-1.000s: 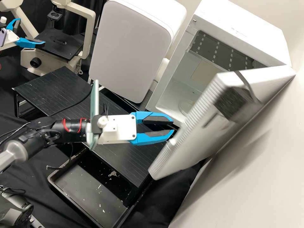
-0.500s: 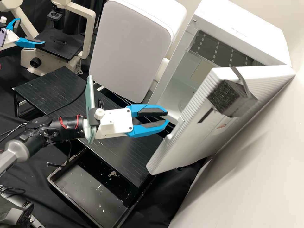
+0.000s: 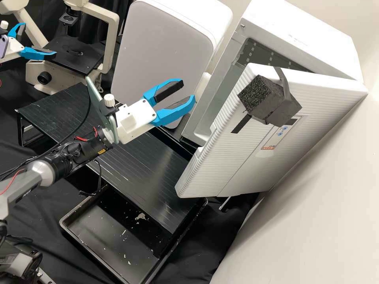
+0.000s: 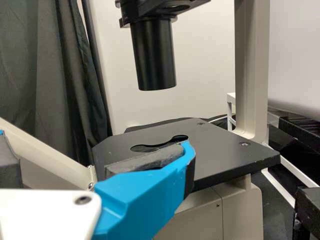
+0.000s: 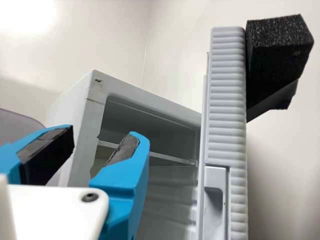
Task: Open the incubator door
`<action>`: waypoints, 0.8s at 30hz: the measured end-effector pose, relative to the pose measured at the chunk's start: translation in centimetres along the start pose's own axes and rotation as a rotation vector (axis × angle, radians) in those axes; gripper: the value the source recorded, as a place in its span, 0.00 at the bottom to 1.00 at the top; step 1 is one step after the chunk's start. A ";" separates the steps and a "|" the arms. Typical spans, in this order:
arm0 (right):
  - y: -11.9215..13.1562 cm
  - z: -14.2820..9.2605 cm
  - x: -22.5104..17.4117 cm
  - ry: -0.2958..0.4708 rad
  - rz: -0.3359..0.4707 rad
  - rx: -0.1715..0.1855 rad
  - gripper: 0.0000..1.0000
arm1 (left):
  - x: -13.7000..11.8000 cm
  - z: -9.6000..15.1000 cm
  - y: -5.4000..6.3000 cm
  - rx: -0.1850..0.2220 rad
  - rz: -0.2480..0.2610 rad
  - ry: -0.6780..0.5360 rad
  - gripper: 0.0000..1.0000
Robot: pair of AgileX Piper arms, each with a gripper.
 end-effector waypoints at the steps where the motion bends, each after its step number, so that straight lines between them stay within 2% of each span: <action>1: -0.3 0.0 0.1 -0.002 -0.006 0.000 1.00 | 0.0 0.0 0.0 0.000 0.000 0.000 1.00; 13: -4.6 2.4 2.0 -0.087 -0.071 -0.053 1.00 | 0.0 0.0 0.0 0.000 0.000 0.000 1.00; 18: -5.7 4.0 2.7 -0.173 -0.092 -0.068 1.00 | 0.0 0.0 0.0 0.000 0.000 0.000 1.00; 21: -5.9 5.1 3.1 -0.245 -0.088 -0.067 1.00 | 0.0 0.0 0.0 0.000 0.000 0.000 1.00; 24: -5.9 6.3 3.5 -0.326 -0.080 -0.081 1.00 | 0.0 0.0 0.0 0.000 0.000 0.000 1.00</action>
